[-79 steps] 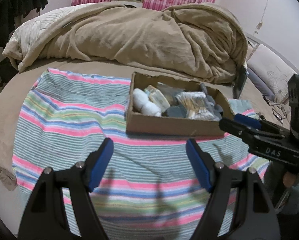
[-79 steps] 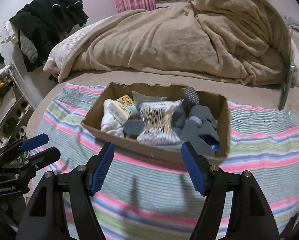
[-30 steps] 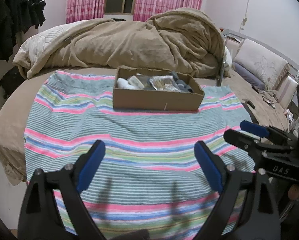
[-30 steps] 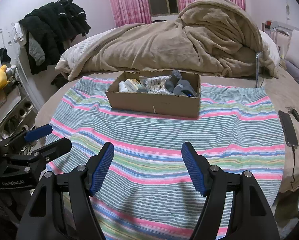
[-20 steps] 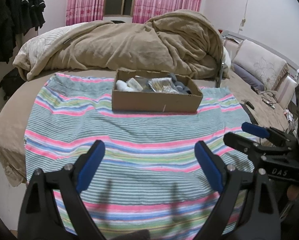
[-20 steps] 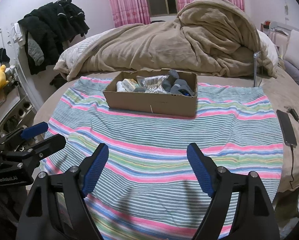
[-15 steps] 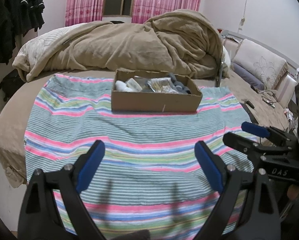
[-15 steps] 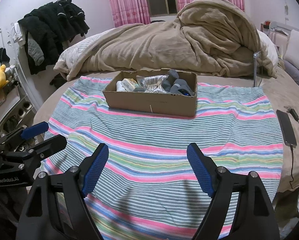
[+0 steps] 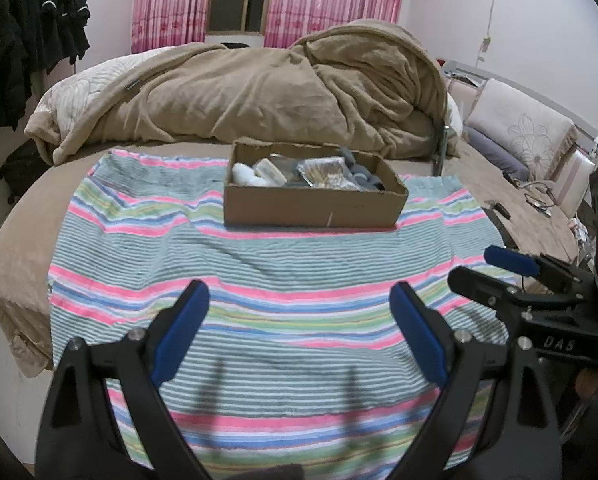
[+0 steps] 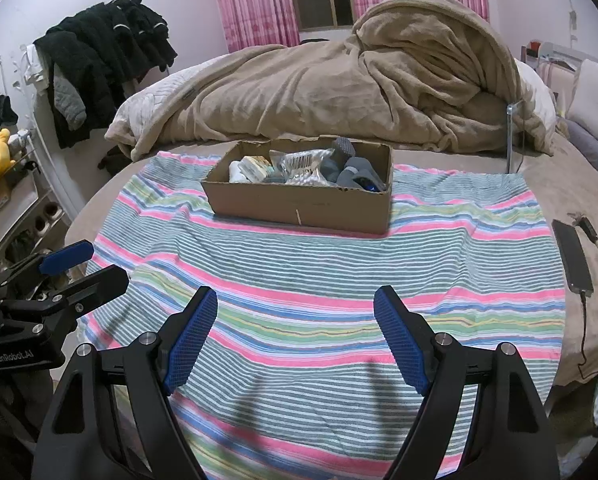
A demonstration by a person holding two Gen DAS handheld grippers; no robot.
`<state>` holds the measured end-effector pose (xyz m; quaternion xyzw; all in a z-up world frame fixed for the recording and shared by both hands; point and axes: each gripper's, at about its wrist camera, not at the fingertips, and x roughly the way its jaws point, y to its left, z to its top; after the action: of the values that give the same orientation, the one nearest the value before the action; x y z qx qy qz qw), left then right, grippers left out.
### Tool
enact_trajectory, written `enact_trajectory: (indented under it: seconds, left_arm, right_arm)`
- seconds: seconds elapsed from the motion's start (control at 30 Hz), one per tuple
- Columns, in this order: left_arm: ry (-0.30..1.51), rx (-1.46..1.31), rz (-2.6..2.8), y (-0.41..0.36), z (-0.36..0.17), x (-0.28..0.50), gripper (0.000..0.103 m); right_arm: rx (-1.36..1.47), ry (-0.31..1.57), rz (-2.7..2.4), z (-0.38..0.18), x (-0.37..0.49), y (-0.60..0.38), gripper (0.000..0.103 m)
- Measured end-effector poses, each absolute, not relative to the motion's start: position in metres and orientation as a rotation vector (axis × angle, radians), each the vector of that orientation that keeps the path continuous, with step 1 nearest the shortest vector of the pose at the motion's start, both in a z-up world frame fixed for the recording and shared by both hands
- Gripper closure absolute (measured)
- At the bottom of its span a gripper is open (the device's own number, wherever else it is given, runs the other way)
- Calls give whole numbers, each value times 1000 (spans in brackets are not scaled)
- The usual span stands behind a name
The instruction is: Organize objects
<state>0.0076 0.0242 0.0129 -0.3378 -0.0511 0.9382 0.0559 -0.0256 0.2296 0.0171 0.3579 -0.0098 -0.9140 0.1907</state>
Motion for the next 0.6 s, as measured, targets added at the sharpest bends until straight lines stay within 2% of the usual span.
enact_trajectory:
  seconds: [0.6]
  left_arm:
    - [-162, -1051, 2838, 24, 7, -1, 10]
  right_arm:
    - [1011, -26, -2568, 15, -30, 229, 20]
